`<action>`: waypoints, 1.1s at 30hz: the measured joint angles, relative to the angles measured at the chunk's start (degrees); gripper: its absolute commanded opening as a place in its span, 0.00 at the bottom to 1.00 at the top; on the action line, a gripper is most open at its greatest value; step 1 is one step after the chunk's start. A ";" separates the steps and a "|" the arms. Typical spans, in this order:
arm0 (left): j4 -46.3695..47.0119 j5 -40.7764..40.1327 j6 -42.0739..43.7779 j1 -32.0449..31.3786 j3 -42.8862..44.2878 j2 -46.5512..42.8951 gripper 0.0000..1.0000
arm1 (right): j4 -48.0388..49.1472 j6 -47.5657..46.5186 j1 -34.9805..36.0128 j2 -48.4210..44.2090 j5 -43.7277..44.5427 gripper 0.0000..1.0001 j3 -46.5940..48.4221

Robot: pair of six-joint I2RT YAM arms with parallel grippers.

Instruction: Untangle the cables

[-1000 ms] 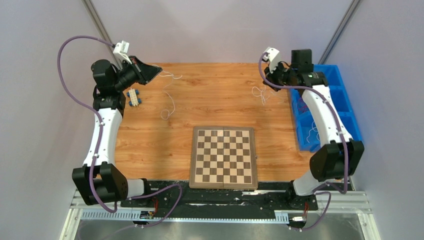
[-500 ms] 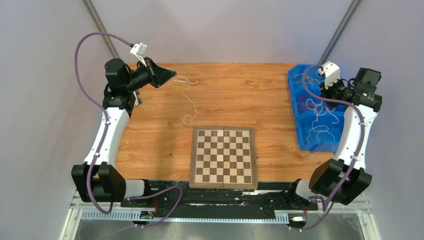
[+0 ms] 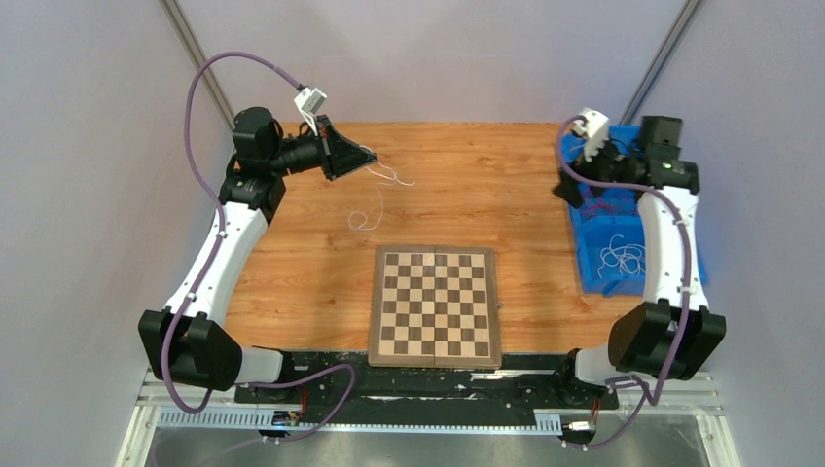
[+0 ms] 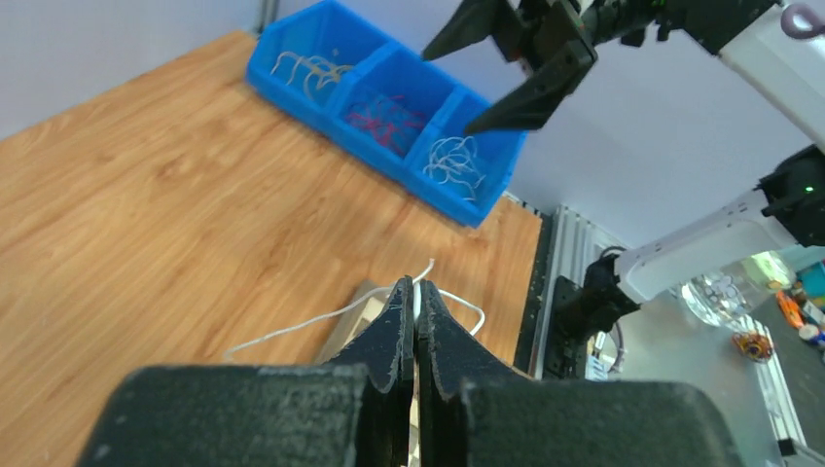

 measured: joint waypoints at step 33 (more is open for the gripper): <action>6.86 -1.81 -1.88 -3.65 -4.44 -0.07 0.00 | 50.31 42.49 38.27 0.81 -2.73 0.00 -5.62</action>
